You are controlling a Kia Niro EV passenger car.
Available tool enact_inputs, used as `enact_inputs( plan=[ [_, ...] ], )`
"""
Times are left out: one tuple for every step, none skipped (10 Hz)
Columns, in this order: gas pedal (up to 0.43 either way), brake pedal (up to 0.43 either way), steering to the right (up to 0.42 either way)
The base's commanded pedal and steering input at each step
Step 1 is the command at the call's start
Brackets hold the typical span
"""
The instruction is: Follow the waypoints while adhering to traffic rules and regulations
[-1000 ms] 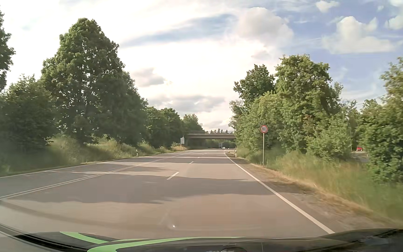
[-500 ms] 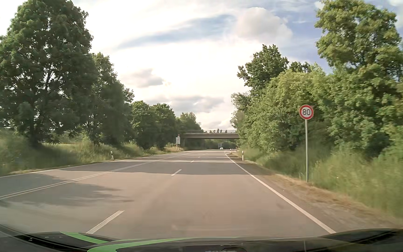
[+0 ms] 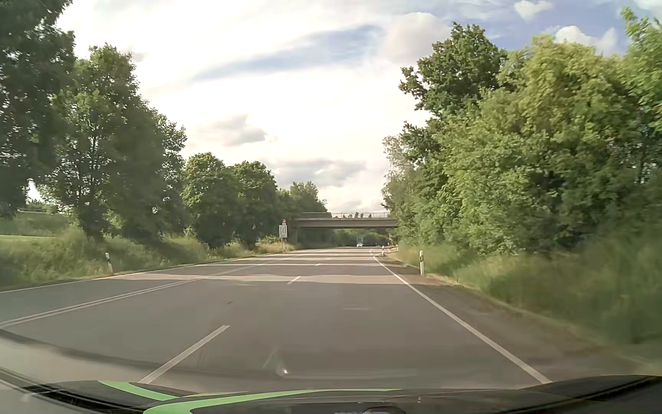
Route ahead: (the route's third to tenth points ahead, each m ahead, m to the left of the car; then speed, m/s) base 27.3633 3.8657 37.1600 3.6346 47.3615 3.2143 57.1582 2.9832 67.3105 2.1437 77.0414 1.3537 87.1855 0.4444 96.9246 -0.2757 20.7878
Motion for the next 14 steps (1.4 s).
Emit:
enact_inputs(
  plan=[
    [0.000, 0.012, 0.001],
    [0.000, 0.006, 0.001],
    [0.000, 0.006, 0.001],
    [0.000, 0.012, 0.001],
    [0.000, 0.018, 0.001],
    [0.000, 0.024, 0.001],
    [0.000, 0.049, 0.001],
    [0.000, 0.073, 0.001],
    [0.000, 0.104, 0.003],
    [0.000, 0.116, 0.004],
    [0.000, 0.134, 0.005],
    [0.000, 0.146, 0.006],
    [0.000, 0.159, 0.008],
    [0.000, 0.159, 0.011]
  ],
)
